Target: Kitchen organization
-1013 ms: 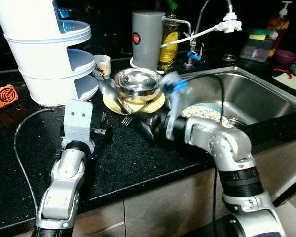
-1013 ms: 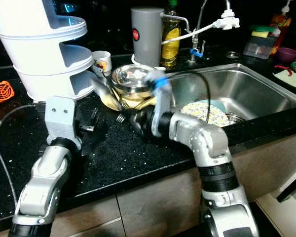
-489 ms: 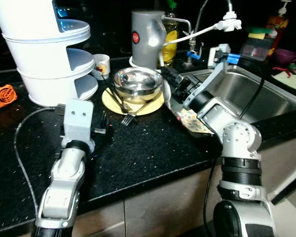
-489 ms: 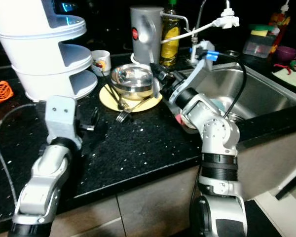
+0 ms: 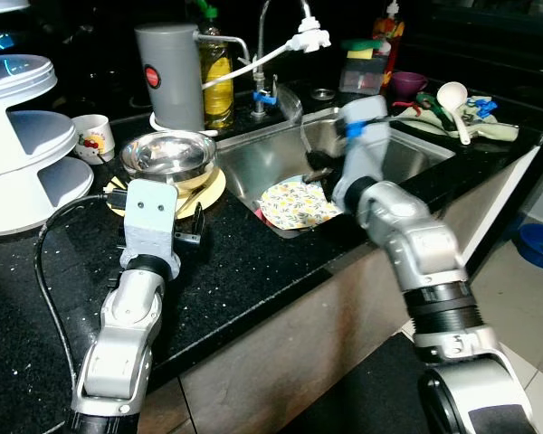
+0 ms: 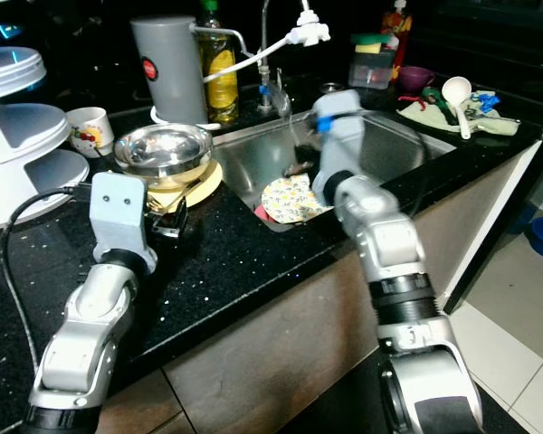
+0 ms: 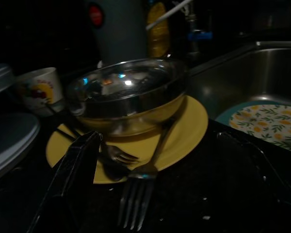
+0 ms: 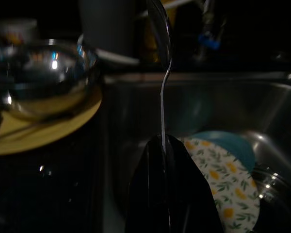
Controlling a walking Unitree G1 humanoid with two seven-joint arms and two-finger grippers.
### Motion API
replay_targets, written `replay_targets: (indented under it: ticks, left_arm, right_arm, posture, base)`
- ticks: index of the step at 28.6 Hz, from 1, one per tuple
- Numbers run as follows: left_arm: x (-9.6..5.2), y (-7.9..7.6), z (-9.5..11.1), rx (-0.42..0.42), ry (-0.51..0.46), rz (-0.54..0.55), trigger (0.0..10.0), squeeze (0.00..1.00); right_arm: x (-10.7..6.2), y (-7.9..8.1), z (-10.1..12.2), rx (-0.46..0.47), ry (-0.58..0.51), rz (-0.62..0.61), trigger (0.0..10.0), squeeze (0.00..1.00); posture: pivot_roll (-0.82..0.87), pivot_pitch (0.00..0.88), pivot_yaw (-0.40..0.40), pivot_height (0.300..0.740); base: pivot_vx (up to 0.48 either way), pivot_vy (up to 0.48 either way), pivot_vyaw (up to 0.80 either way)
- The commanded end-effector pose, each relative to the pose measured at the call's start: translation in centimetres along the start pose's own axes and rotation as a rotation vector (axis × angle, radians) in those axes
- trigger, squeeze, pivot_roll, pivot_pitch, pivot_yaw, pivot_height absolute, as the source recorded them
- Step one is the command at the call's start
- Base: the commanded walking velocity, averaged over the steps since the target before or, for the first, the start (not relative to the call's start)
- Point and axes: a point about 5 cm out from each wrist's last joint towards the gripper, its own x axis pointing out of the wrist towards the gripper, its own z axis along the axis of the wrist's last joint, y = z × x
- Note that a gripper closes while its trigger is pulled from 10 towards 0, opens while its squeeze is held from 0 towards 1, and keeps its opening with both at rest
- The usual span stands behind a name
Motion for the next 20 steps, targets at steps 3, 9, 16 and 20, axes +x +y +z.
replay_targets:
  ticks: [3, 9, 16, 20]
  left_arm:
    - [-0.1, 0.1, -0.2, -0.003, 0.007, 0.005, 10.0, 0.00]
    - [-0.1, 0.0, -0.1, -0.005, 0.005, 0.004, 10.0, 0.00]
    - [-0.2, 0.1, -0.1, -0.006, 0.005, 0.001, 10.0, 0.00]
    - [-0.2, 0.0, -0.1, -0.006, 0.005, -0.003, 10.0, 0.00]
  right_arm:
    - [1.1, 0.6, 0.1, -0.163, 0.020, -0.041, 10.0, 0.00]
    - [2.6, 0.9, -0.6, -0.378, 0.109, -0.128, 10.0, 0.00]
    - [3.3, -1.4, 0.0, -0.452, 0.059, -0.354, 10.0, 1.00]
    - [3.1, -1.6, 1.7, -0.259, -0.128, -0.417, 10.0, 0.00]
  posture:
    - [0.05, 0.000, -0.021, 0.740]
    - [0.06, 0.000, -0.024, 0.740]
    - [0.05, 0.000, -0.018, 0.740]
    - [0.06, 0.000, -0.019, 0.740]
  base:
    - [0.000, 0.000, 0.00]
    - [0.000, 0.000, 0.00]
    - [0.000, 0.000, 0.00]
    - [0.000, 0.000, 0.00]
